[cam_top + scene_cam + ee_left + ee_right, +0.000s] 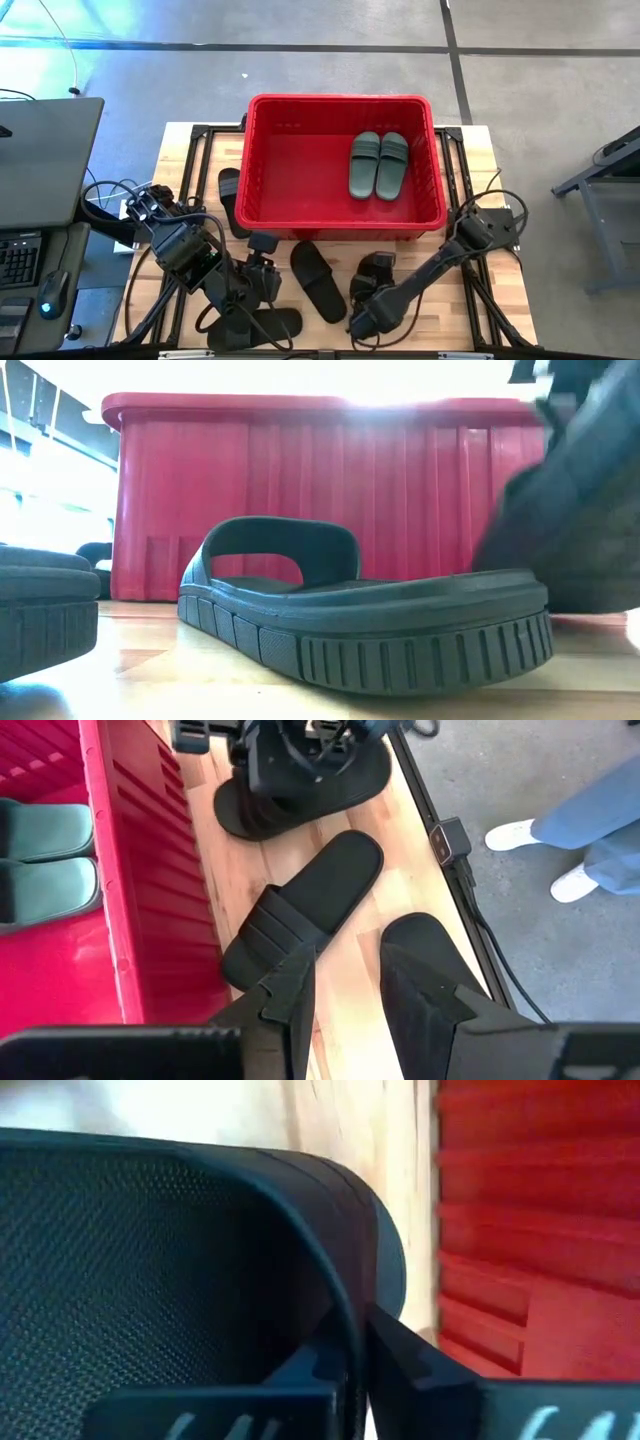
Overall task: Pick and place slides into bin
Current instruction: Put the black slipper into the red bin
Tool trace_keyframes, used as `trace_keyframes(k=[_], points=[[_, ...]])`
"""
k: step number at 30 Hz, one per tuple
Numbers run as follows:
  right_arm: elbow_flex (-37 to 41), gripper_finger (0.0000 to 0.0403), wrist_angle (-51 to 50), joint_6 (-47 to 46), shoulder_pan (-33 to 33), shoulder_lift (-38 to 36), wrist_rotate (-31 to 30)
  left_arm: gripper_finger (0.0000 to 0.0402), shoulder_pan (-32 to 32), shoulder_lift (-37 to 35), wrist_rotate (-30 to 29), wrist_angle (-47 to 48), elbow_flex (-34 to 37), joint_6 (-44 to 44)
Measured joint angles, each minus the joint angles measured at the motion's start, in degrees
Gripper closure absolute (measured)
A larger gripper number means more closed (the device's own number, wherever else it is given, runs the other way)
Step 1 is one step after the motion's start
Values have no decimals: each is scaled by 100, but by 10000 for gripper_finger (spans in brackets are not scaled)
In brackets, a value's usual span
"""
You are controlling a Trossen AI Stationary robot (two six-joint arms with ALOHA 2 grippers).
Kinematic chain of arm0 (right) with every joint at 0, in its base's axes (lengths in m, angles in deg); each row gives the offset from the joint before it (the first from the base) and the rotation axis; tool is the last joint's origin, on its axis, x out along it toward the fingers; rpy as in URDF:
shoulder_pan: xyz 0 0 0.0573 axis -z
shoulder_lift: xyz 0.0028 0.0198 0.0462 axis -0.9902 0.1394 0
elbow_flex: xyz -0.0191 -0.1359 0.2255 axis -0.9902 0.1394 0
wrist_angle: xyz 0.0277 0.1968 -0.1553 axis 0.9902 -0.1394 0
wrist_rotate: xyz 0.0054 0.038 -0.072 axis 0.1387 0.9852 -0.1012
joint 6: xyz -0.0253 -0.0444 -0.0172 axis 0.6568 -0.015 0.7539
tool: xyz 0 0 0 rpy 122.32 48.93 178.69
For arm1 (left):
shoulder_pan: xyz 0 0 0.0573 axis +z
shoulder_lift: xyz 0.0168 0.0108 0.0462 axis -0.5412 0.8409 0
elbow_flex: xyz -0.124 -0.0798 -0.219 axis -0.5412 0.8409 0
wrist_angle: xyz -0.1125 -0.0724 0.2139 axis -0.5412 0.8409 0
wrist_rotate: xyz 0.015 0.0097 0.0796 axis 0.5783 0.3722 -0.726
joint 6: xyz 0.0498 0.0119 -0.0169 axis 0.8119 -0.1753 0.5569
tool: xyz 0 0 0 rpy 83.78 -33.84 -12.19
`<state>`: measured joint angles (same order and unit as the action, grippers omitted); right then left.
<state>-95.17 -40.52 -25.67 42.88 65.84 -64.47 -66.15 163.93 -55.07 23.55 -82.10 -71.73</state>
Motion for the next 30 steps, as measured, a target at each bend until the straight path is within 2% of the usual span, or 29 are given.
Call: trace_keyframes(k=[5,9,14,18,25,30], points=[[-591,399,3,-145,-115,0,-51,302,0,0,0,-42,0,0],[-1364,400,13,-137,-203,0,-216,302,-2,0,63,-252,0,7],[-2486,401,2,-93,-314,0,-780,302,-21,0,489,-602,-5,199],[-3273,402,-72,-51,-349,-6,-1208,302,-83,-11,494,-694,-72,364],[-3027,402,-141,433,-324,-424,-2264,302,-74,-222,41,-737,-72,535],[-3027,402,-416,899,-54,-505,-3717,302,-72,-416,-608,-746,-72,953]])
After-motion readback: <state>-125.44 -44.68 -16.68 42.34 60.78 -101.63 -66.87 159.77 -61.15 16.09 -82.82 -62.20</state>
